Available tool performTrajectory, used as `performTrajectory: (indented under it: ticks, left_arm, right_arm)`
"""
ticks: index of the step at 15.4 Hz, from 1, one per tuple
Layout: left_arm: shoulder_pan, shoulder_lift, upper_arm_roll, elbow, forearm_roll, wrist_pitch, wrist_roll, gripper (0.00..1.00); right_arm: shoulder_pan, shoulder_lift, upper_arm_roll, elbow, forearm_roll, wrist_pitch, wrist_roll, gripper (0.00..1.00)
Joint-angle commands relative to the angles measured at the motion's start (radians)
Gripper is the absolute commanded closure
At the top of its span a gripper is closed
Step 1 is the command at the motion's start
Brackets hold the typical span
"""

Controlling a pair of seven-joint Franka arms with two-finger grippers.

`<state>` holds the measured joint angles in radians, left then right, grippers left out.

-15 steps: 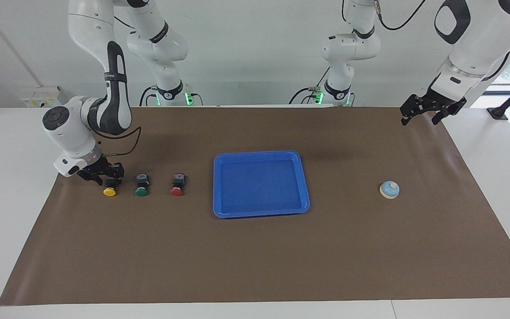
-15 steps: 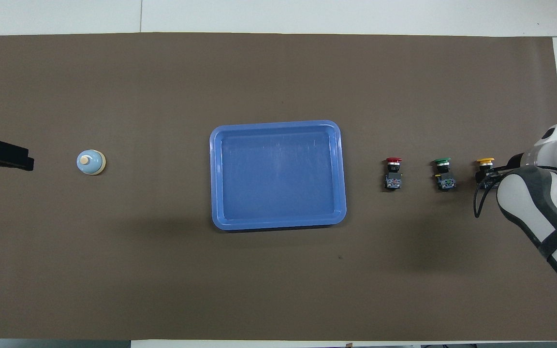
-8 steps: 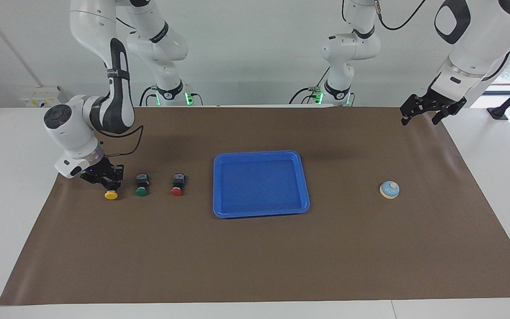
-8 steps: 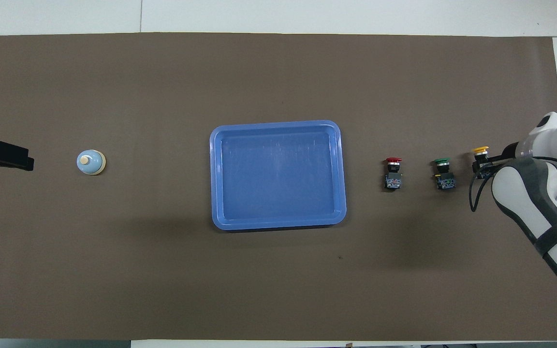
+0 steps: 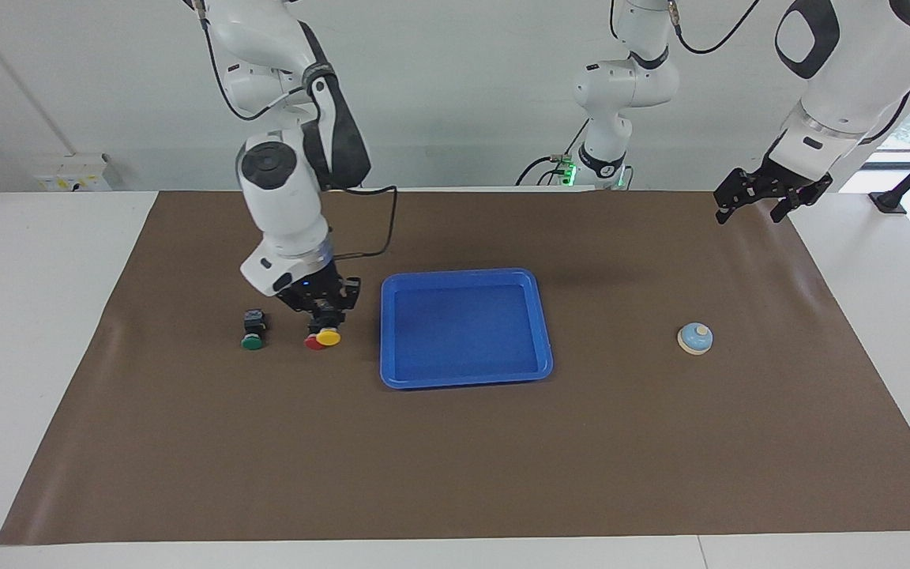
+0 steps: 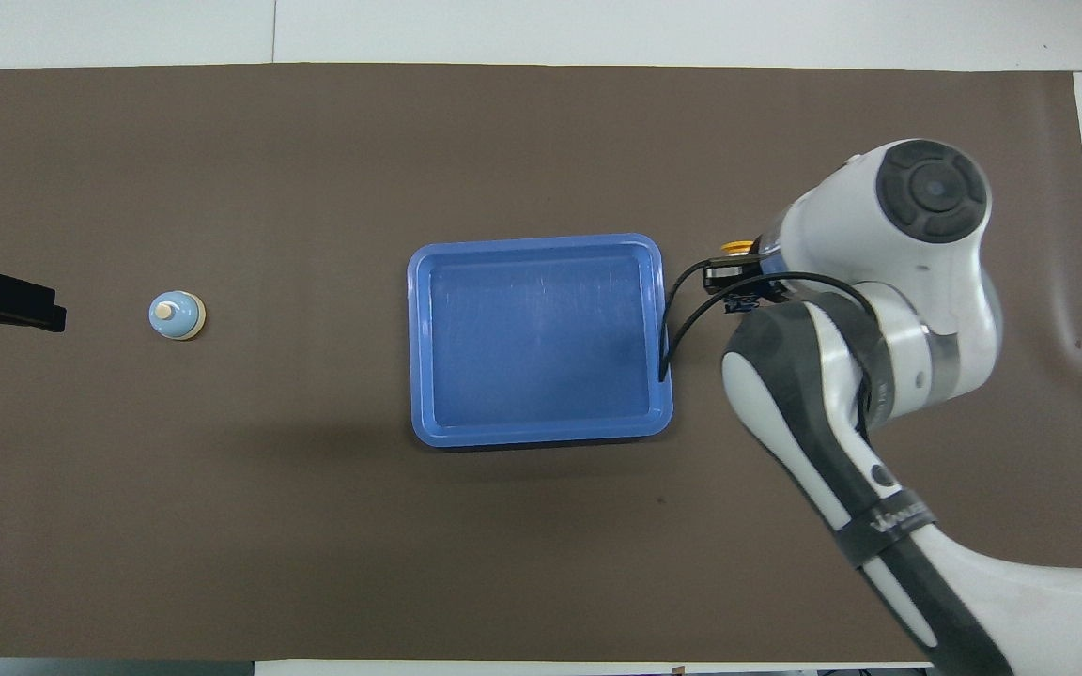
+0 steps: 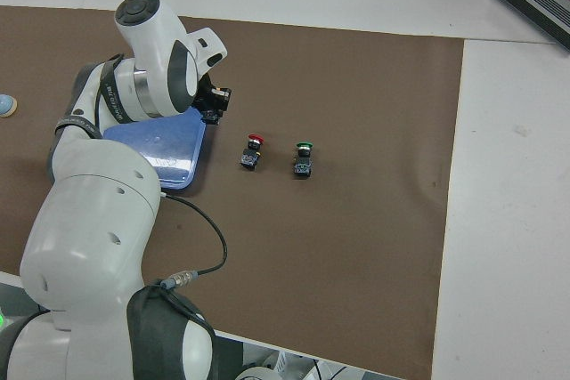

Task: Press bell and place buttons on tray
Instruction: 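Carry the yellow button with the right gripper into the blue tray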

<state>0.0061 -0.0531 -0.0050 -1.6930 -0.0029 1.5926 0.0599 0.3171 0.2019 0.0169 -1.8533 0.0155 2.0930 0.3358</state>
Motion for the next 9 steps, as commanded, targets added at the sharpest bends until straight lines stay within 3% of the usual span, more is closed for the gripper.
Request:
performTrajectory:
  ticks: [1, 6, 9]
  left_arm:
    - [-0.003, -0.013, 0.000, -0.011, 0.017, -0.003, -0.012, 0.00]
    - [-0.003, -0.013, 0.000, -0.011, 0.017, -0.003, -0.012, 0.00]
    - [-0.003, -0.013, 0.000, -0.011, 0.017, -0.003, -0.012, 0.00]
  right_arm:
    - [0.068, 0.069, -0.008, 0.051, 0.007, 0.002, 0.113, 1.00]
    - [0.151, 0.137, -0.006, 0.039, 0.007, 0.042, 0.160, 1.00]
    - [0.154, 0.134, -0.005, -0.030, 0.009, 0.106, 0.154, 1.00]
